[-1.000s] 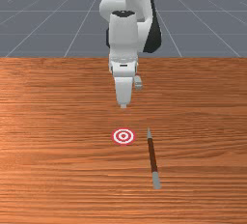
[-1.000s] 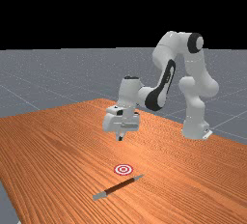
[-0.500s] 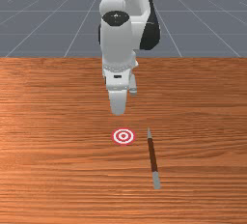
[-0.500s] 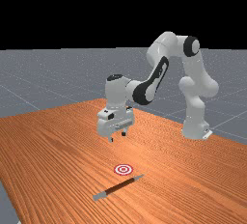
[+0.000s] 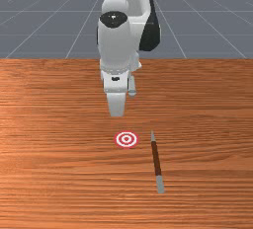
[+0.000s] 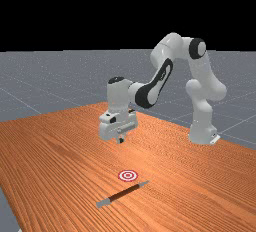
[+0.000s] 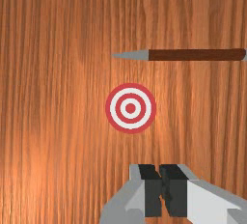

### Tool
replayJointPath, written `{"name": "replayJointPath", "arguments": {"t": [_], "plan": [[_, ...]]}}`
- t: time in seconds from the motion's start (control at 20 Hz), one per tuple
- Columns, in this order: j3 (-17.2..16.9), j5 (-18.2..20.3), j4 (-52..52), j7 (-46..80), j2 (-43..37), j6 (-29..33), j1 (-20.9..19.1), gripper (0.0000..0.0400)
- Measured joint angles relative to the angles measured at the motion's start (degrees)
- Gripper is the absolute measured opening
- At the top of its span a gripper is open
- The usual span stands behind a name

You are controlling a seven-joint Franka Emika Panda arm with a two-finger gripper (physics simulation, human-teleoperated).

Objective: Pick up the pen and put it to the marker

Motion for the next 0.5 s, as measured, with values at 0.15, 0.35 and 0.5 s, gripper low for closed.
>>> {"name": "replayJointPath", "arguments": {"t": [0.15, 0.35, 0.5], "plan": [[0.03, -0.04, 5.83, 0.86, 4.15, -6.8, 0.34, 0.0004], [-0.17, 0.43, -2.37, 16.96, 0.06, 4.76, 6.16, 0.0001], [0.82, 0.15, 1.08, 28.92, 2.14, 3.49, 12.76, 0.0]]}}
